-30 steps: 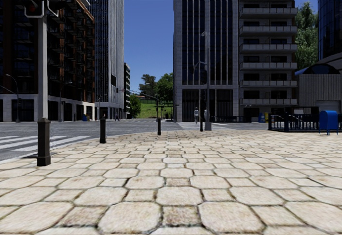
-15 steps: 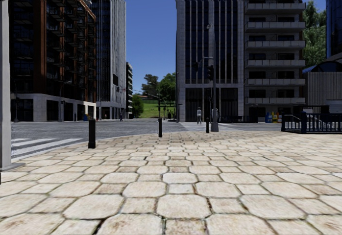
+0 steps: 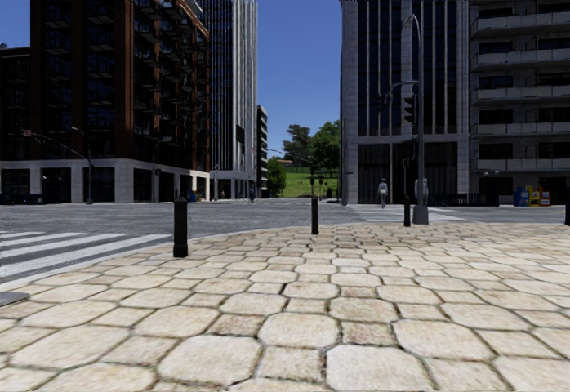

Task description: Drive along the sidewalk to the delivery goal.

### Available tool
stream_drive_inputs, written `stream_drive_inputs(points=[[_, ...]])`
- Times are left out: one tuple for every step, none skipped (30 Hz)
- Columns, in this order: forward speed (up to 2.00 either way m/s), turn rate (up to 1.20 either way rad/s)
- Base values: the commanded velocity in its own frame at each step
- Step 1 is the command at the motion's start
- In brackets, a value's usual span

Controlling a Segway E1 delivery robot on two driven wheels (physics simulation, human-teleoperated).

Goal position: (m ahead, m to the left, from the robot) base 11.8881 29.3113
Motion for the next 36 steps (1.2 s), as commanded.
stream_drive_inputs(points=[[2.00,0.45],[2.00,0.45],[2.00,0.45],[2.00,0.45],[2.00,0.45],[2.00,0.45],[2.00,0.45],[2.00,0.45],[2.00,0.46],[2.00,0.48],[2.00,0.50],[2.00,0.51],[2.00,0.51],[2.00,0.52],[2.00,0.53],[2.00,0.53],[2.00,0.55],[2.00,0.55],[2.00,0.58],[2.00,0.60],[2.00,0.60],[2.00,0.60],[2.00,0.60],[2.00,0.60],[2.00,0.60],[2.00,0.60],[2.00,0.60],[2.00,0.60],[2.00,0.60],[2.00,0.60],[2.00,0.60],[2.00,0.60],[2.00,0.60],[2.00,0.60],[2.00,0.60],[2.00,0.60]])
